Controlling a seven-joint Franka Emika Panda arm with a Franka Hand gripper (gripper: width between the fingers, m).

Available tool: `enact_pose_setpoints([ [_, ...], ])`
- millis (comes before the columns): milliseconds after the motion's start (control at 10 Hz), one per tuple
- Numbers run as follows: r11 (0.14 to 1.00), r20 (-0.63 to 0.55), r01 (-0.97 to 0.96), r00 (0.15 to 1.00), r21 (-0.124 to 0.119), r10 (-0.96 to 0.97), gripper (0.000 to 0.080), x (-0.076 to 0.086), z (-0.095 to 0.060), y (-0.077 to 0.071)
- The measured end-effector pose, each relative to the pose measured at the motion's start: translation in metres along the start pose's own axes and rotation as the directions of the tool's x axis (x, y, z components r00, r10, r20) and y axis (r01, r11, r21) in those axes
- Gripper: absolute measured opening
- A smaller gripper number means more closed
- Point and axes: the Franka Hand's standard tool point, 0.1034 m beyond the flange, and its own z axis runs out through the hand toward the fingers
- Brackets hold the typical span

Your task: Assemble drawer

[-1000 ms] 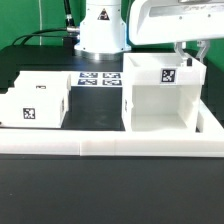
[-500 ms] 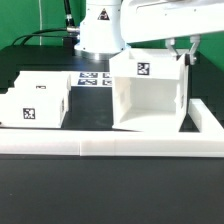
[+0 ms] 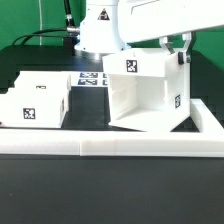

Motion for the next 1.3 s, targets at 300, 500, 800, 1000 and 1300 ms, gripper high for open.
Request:
enact_pose_setpoints([
  [300,0.956,-0.018,-0.29,0.957,0.043,0.29,0.0058,0.0034,0.0067,-0.0012],
  [500,0.941,-0.031,-0.333,0.941,0.061,0.336,0.0066,0.007,0.0078,-0.0017],
  [800,0.941,-0.031,-0.333,0.941,0.061,0.336,0.0068,0.007,0.0078,-0.0017],
  [1000,0.941,-0.031,-0.333,0.941,0.061,0.336,0.0068,0.007,0.0078,-0.0017],
  [1300,0.941,-0.031,-0.333,0.941,0.061,0.336,0.0068,0.007,0.0078,-0.0017],
])
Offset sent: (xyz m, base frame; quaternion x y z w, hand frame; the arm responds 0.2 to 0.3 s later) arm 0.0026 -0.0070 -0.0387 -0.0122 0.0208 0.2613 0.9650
